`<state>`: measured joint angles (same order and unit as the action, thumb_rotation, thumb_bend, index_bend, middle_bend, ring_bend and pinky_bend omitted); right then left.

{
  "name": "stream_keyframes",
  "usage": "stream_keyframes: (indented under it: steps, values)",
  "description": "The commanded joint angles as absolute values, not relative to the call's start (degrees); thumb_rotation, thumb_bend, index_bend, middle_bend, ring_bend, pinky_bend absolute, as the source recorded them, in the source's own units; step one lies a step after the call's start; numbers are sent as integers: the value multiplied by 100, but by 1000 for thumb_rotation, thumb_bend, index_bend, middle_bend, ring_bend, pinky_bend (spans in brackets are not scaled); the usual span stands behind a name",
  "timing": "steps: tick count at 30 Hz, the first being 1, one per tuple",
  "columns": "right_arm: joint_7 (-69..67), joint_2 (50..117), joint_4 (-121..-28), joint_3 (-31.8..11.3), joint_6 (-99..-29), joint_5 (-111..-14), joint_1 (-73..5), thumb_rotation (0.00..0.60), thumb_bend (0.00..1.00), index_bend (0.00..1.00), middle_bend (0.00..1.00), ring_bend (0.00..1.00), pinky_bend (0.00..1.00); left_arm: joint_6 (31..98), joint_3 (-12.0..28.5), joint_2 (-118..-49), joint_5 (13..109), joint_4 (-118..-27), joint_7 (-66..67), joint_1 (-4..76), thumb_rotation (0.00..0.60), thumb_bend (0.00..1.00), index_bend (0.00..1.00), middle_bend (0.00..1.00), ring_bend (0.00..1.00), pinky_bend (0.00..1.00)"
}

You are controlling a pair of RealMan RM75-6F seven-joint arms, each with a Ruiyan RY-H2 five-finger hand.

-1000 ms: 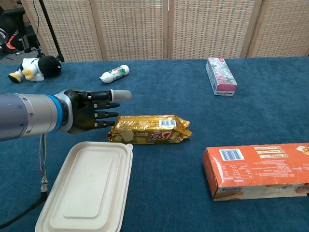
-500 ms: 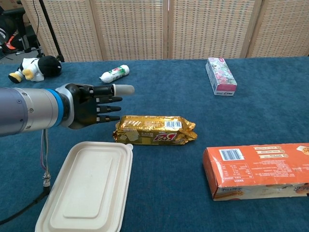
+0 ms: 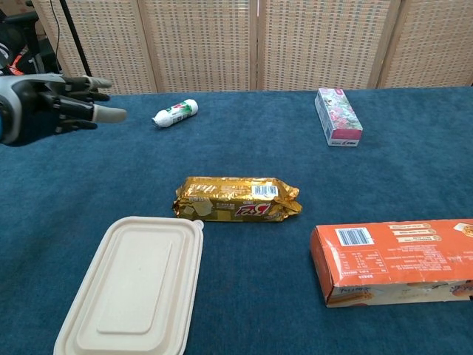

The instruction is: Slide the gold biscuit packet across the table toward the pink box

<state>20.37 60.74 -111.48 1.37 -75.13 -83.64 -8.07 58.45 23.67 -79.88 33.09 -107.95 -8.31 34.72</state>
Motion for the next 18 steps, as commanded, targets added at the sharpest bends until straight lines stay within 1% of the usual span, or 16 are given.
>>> stream_keyframes:
  steps: [1,2,5,6,14,18]
  values:
    - [2062,6088,-11146,137,-7508,-8356,-810,600,260,7,0,0,0,5973,2028,-7394,3803,-10888,-356,3282,600,293,0,0,0,0]
    - [2090,6100,-11145,143,-7500,-8363,-815,600,260,7,0,0,0,6113,1887,-7158,4116,-10912,-169,3176,600,292,0,0,0,0]
    - [2138,6127,-11145,150,-7498,-8368,-817,600,260,7,0,0,0,6280,1683,-6857,4654,-10991,-133,2943,600,292,0,0,0,0]
    - [2161,6138,-11147,153,-7494,-8369,-819,600,260,7,0,0,0,6363,1545,-6736,4910,-10964,-44,2846,600,292,0,0,0,0]
    - [2322,6213,-11152,177,-7472,-8379,-833,600,260,7,0,0,0,7029,553,-6273,6450,-10758,897,2290,600,293,0,0,0,0]
    - [2363,6239,-11146,174,-7470,-8364,-837,600,260,7,0,0,0,7189,340,-6097,6791,-10848,725,2040,600,293,0,0,0,0]
